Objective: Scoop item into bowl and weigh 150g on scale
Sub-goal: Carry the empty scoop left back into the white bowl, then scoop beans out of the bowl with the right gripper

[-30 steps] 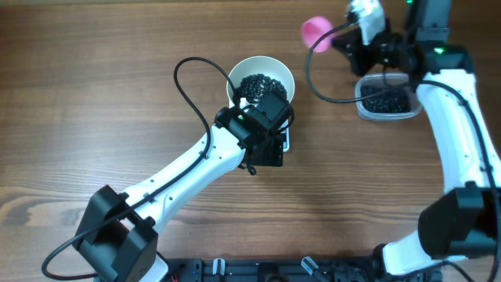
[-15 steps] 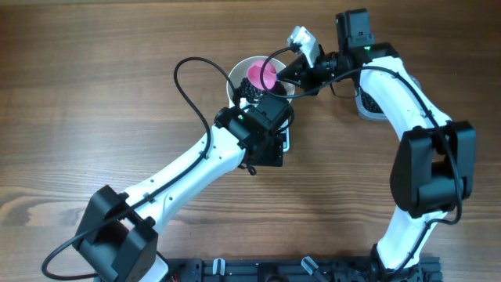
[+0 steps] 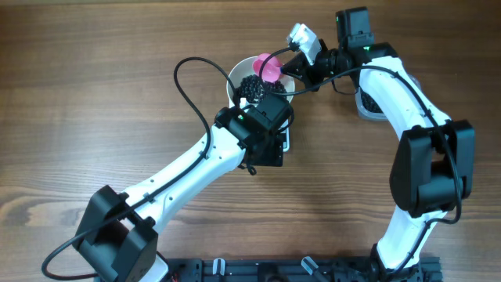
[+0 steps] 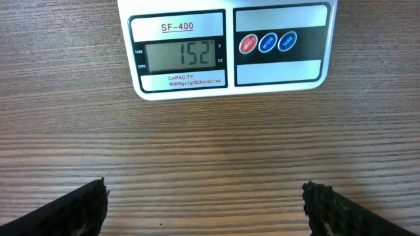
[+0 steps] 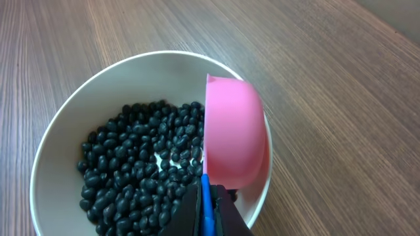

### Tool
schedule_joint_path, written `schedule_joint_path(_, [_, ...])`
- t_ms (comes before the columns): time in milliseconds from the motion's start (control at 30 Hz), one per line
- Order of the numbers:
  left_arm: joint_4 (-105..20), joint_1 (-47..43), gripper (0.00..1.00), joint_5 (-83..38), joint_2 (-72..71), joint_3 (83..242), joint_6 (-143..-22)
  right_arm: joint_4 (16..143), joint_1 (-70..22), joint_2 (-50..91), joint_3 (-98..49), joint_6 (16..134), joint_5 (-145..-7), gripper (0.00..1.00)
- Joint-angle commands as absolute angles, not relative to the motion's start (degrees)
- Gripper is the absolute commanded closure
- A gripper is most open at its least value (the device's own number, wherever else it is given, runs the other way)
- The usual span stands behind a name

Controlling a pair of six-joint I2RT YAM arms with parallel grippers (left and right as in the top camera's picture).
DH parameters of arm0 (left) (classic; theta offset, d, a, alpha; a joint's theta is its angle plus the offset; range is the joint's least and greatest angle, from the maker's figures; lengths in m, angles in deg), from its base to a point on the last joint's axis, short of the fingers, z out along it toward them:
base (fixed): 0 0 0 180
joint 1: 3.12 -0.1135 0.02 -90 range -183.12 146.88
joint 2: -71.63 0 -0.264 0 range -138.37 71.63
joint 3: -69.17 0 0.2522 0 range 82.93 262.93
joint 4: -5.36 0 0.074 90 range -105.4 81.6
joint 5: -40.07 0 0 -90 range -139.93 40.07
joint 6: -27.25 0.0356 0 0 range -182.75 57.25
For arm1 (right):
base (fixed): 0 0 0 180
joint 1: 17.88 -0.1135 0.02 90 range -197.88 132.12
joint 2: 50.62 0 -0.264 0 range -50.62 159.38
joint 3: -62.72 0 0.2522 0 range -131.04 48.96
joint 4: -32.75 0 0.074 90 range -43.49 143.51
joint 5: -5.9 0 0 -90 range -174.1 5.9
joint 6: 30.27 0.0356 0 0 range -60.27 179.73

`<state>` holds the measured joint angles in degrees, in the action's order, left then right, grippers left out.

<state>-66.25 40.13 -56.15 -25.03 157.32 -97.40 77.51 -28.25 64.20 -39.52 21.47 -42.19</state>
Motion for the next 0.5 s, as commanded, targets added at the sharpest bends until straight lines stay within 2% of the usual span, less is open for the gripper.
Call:
schedule_joint_path(0, [-66.2,40.5,0.0,-57.3,-25.5,157.0,-97.9,80.0,-28.8,65.2,-39.8,17.4,-42.3,0.96])
schedule_joint_path(200, [-66.2,40.5,0.0,-57.3,-25.5,157.0,-97.9,83.6,-29.6,65.4,-39.5,12.2,-48.0,0.96])
schedule_joint_path(333, [-66.2,40.5,0.0,-57.3,-25.5,157.0,-97.9,74.5,-29.6,65.4,-39.5,11.2,-50.7,0.96])
schedule_joint_path(467, [-66.2,40.5,0.0,-57.3,-25.5,157.0,-97.9,77.6,-30.1,65.4,-39.5,7.1,-50.7,0.96])
